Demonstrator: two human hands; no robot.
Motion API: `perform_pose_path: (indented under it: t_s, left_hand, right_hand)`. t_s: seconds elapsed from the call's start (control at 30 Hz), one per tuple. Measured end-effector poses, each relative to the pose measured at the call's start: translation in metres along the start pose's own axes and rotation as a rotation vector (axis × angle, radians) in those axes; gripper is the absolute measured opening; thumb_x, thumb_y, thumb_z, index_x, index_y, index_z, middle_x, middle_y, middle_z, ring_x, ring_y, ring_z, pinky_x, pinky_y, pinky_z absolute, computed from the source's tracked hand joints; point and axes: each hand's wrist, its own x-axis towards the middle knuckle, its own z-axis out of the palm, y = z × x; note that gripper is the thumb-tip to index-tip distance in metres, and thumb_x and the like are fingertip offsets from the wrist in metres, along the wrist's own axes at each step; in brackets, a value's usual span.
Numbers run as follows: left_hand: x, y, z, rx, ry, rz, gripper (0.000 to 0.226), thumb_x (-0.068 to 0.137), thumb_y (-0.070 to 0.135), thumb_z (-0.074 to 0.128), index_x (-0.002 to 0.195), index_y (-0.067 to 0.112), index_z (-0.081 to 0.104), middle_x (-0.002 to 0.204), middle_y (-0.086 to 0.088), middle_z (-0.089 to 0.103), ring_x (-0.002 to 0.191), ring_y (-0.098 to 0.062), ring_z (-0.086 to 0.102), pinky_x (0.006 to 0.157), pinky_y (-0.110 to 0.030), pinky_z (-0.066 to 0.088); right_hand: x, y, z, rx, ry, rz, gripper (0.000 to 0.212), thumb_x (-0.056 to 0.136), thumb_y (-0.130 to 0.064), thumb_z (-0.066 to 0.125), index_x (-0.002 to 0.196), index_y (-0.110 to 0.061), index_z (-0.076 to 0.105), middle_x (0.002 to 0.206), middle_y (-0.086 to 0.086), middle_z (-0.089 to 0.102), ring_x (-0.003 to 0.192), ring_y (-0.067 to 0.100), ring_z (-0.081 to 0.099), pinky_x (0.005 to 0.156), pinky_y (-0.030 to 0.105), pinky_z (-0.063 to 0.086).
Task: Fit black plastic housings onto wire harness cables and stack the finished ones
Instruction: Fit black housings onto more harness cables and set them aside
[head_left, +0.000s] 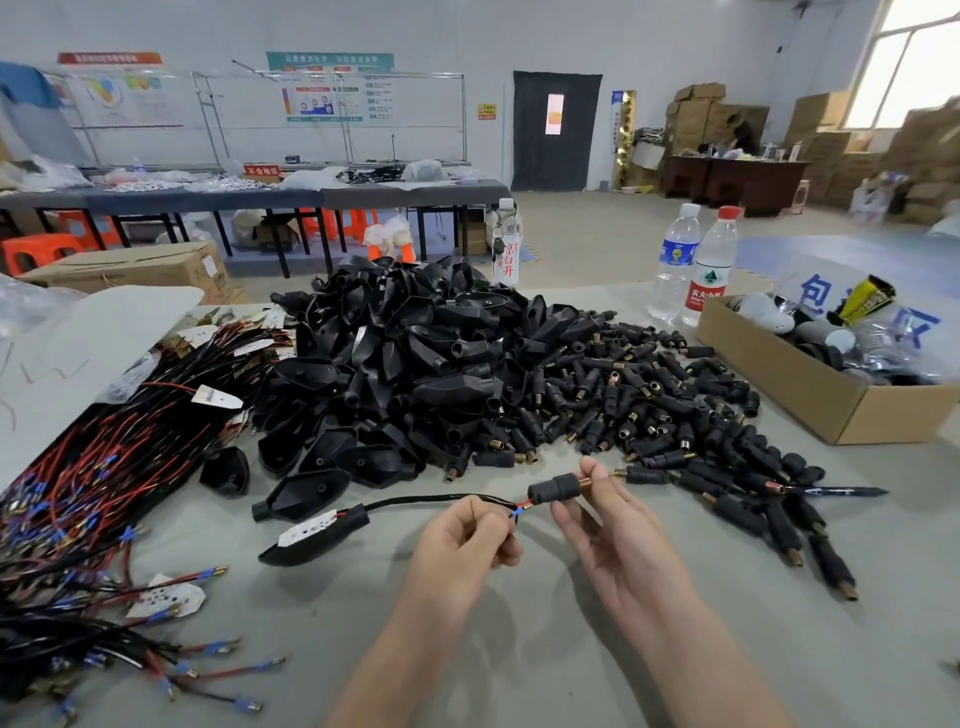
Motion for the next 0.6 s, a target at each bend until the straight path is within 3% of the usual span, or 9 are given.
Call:
perform_pose_path:
  t_s: [0.13,0.43,0.6]
  left_hand:
    - [-0.0009,0.0016,-0.0003,0.016,0.016,0.009,0.042,0.093,0.004,0.054,0.057,0.024,0.066,0.066,-0.001,0.066,0.066,-0.014,0.061,0.071,-0.029,0.052]
    - [-0.0049,0.0042,-0.0003,0.051,-0.009,0.003,0.023,0.094,0.008,0.055,0.073,0.009,0.063,0.064,-0.002,0.065,0.066,-0.012,0.060,0.067,-0.023,0.050]
    - [-0.0048,0.0037,-0.0029,0.060,-0.030,-0.027,0.021,0.095,0.010,0.055,0.074,0.011,0.062,0.066,-0.002,0.066,0.065,-0.012,0.058,0.068,-0.025,0.048]
  right_hand:
    - [0.0017,0.0000,-0.0004,0.012,0.013,0.020,0.016,0.096,-0.014,0.060,0.098,-0.005,0.073,0.080,0.007,0.076,0.069,0.019,0.074,0.053,0.026,0.059]
    - [0.0034,0.0012,-0.0026,-0.014,-0.003,0.016,0.016,0.095,-0.015,0.060,0.097,-0.008,0.075,0.087,0.006,0.075,0.070,0.017,0.074,0.056,0.028,0.060]
    - [0.0032,0.0018,-0.0027,-0.036,-0.046,0.024,0.021,0.078,-0.022,0.067,0.093,-0.010,0.077,0.086,0.005,0.075,0.073,0.017,0.074,0.058,0.029,0.060]
